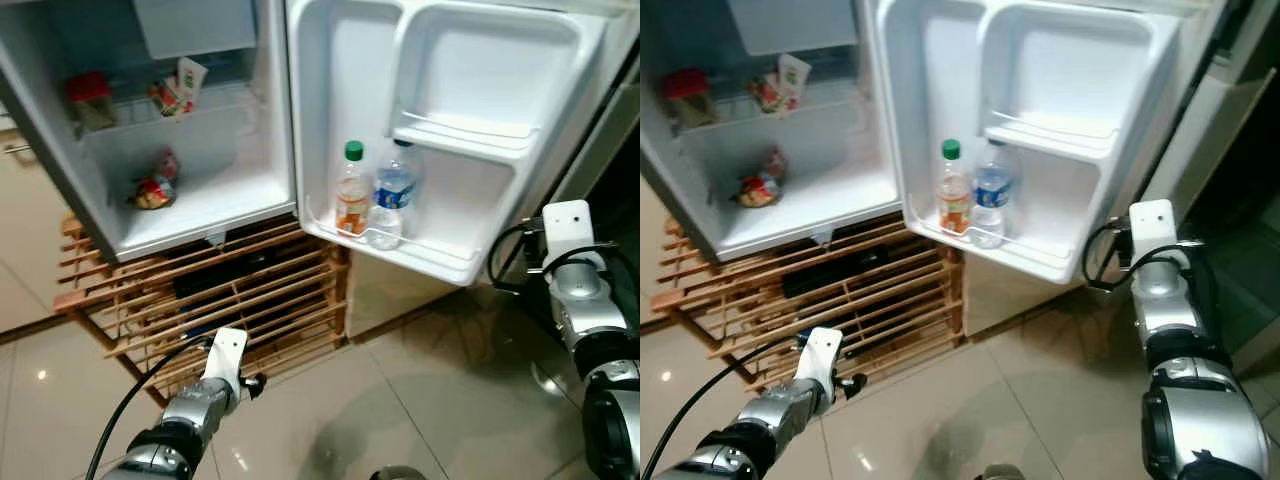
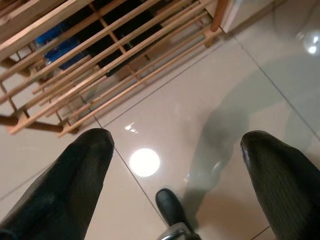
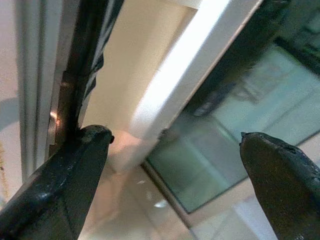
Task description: Restocking fridge
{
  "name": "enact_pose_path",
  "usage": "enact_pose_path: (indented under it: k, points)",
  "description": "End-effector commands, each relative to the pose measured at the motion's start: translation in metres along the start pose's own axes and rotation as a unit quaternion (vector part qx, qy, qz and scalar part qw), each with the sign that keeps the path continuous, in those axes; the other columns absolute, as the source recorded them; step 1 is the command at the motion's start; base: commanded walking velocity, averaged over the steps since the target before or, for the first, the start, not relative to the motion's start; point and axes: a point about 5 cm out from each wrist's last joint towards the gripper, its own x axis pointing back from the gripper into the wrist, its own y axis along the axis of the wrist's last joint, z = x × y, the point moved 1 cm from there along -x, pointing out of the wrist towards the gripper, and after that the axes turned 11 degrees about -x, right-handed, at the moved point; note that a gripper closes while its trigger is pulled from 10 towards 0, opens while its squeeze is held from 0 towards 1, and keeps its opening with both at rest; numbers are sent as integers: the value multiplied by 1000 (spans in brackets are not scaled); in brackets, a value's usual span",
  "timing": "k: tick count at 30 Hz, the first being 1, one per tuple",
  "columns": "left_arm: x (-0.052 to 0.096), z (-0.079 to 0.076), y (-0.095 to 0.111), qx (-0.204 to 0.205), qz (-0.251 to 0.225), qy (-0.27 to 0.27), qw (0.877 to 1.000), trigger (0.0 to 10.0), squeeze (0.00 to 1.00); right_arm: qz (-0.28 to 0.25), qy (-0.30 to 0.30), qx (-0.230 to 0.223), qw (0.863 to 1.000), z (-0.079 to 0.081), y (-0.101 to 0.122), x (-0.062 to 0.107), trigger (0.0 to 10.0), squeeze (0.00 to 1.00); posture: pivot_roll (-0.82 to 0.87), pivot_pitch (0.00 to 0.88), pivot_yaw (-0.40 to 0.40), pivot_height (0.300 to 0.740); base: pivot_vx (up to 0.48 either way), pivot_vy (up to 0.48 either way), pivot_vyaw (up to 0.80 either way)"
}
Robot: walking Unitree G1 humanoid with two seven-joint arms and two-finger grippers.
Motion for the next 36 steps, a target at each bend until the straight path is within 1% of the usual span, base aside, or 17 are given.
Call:
enact_pose_path:
  k: [1, 5, 7, 8, 10, 11, 13, 14, 16, 20, 23, 24, 25, 26, 28, 30, 36]
  points:
    - [1, 6, -7, -33, 12, 13, 999, 10000, 0, -42, 135, -4, 990, 50, 21, 2, 10000, 0, -117, 0, 46, 740, 0, 0, 0]
    - [3, 12, -31, -114, 56, 28, 991, 10000, 0, -51, 279, 21, 959, 84, 15, 22, 10000, 0, -133, 0, 54, 740, 0, 0, 0]
    - [9, 7, -66, -157, 110, -7, 981, 10000, 0, -48, 407, -2, 912, 104, 16, 56, 10000, 0, -145, 0, 59, 740, 0, 0, 0]
    - [9, 7, -66, -157, 110, -7, 981, 10000, 0, -48, 407, -2, 912, 104, 16, 56, 10000, 0, -145, 0, 59, 740, 0, 0, 0]
    - [15, 0, -92, -162, 148, -45, 975, 10000, 0, -39, 524, -26, 851, 120, 20, 100, 10000, 0, -163, 0, 70, 740, 0, 0, 0]
    - [15, 0, -92, -162, 148, -45, 975, 10000, 0, -39, 524, -26, 851, 120, 20, 100, 10000, 0, -163, 0, 70, 740, 0, 0, 0]
    - [21, -7, -116, -161, 183, -77, 967, 10000, 0, -21, 612, -61, 788, 129, 25, 143, 10000, 0, -168, 0, 68, 740, 0, 0, 0]
    - [24, -10, -123, -165, 193, -87, 963, 10000, 0, -15, 632, -78, 771, 130, 28, 154, 10000, 0, -170, 0, 65, 740, 0, 0, 0]
    - [26, -12, -129, -176, 199, -95, 959, 10000, 0, -14, 634, -104, 766, 127, 32, 157, 10000, 0, -166, 0, 61, 740, 0, 0, 0]
    - [28, -15, -136, -194, 205, -109, 953, 10000, 0, -11, 617, -150, 772, 119, 33, 150, 10000, 0, -156, 0, 53, 740, 0, 0, 0]
    - [30, -18, -141, -200, 207, -119, 950, 10000, 0, -2, 586, -170, 792, 113, 26, 141, 10000, 0, -152, 0, 52, 740, 0, 0, 0]
    - [30, -19, -141, -201, 207, -121, 950, 10000, 0, -1, 563, -168, 809, 112, 21, 135, 10000, 0, -151, 0, 52, 740, 0, 0, 0]
    - [24, -18, -125, -173, 169, -105, 965, 10000, 0, 3, 442, -129, 888, 105, 7, 108, 10000, 0, -139, 0, 47, 740, 0, 0, 0]
    - [24, -18, -125, -173, 169, -105, 965, 10000, 0, 3, 442, -129, 888, 105, 7, 108, 10000, 0, -139, 0, 47, 740, 0, 0, 0]
    - [17, -17, -102, -135, 119, -89, 980, 10000, 0, 3, 360, -111, 926, 99, -2, 93, 10000, 0, -129, 0, 41, 740, 0, 0, 0]
    - [11, -17, -81, -128, 77, -82, 985, 10000, 0, 8, 318, -129, 939, 97, -9, 89, 10000, 0, -115, 0, 33, 740, 0, 0, 0]
    - [3, -19, -32, -123, -26, -64, 990, 10000, 0, 17, 304, -134, 943, 107, -22, 92, 10000, 0, -102, 0, 26, 740, 0, 0, 0]
